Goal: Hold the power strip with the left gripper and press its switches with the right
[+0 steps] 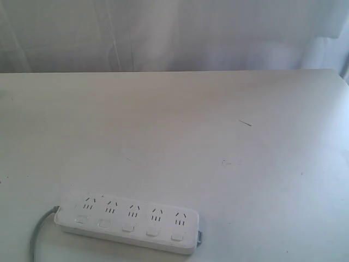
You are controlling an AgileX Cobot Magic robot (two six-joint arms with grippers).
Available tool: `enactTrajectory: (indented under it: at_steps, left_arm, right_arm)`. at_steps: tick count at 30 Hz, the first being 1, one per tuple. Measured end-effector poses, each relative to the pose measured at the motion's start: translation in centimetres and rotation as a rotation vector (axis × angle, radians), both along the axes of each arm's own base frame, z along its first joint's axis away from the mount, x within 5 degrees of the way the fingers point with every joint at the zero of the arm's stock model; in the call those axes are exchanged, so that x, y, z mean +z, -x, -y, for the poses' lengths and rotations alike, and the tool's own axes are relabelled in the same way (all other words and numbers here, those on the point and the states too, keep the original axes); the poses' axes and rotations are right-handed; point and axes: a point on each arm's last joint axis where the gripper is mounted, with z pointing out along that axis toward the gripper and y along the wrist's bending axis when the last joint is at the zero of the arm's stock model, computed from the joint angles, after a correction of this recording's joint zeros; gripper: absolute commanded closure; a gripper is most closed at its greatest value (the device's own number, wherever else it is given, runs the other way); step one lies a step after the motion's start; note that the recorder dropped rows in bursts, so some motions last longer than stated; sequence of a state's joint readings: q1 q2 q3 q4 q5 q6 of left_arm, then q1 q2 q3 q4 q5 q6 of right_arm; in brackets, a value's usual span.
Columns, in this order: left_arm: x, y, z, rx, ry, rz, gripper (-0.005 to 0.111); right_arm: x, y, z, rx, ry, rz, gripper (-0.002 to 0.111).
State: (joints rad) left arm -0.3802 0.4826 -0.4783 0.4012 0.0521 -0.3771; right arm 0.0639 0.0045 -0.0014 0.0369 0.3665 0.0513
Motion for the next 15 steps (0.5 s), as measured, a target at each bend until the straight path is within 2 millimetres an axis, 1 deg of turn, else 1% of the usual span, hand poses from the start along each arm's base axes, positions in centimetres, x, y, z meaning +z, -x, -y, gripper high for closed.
enactTrajectory:
  at_steps: [5, 10, 13, 15]
  left_arm:
    - [-0.5, -0.9, 3.2, -0.245, -0.295, -0.101, 0.107]
    - [-1.5, -0.6, 6.1, -0.508, -0.642, -0.171, 0.107]
    - [-1.9, -0.3, 7.2, -0.618, -0.808, -0.223, 0.107]
    - [-2.0, -0.3, 7.6, -0.654, -0.875, -0.245, 0.107]
  right_arm:
    - [0.0, 0.0, 0.0, 0.0, 0.0, 0.0, 0.108]
    - [0.0, 0.0, 0.0, 0.0, 0.0, 0.0, 0.108]
    - [0.0, 0.0, 0.0, -0.001, -0.002, 0.0, 0.108]
    - [0.0, 0.0, 0.0, -0.002, -0.006, 0.0, 0.108]
